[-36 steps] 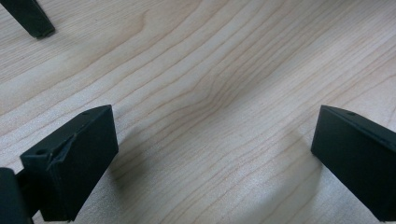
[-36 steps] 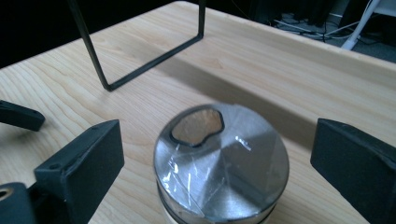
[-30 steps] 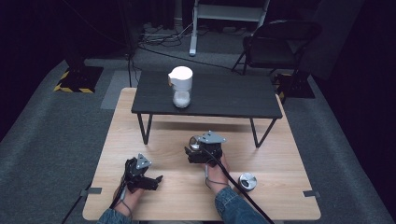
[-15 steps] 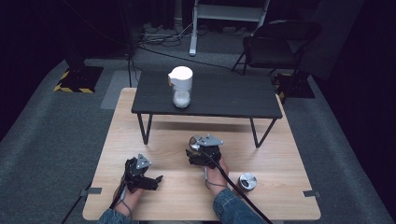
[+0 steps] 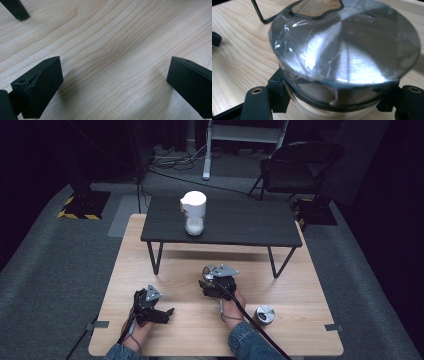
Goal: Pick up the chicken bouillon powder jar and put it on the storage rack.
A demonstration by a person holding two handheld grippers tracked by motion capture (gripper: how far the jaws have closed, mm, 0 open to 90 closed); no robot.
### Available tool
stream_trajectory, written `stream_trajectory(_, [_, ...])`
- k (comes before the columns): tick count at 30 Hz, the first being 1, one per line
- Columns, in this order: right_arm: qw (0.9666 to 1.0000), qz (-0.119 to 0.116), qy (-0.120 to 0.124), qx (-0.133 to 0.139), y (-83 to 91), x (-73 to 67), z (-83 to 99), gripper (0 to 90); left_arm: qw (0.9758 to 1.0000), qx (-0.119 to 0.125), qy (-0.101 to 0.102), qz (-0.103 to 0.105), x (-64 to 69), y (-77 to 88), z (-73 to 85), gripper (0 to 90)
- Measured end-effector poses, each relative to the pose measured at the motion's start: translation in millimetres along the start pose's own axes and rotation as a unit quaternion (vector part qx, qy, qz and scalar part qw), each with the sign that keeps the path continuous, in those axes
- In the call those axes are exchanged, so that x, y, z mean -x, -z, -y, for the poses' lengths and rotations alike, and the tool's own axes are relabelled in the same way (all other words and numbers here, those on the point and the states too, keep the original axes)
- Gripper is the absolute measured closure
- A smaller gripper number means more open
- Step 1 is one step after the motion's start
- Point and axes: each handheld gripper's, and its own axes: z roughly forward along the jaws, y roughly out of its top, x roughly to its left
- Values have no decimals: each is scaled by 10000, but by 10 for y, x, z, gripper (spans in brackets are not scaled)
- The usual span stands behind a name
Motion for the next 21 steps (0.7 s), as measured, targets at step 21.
stream_trajectory(21, [9996, -20, 47, 270, 702, 34, -440, 306, 10000, 1, -2, -2, 1, -1, 0, 5])
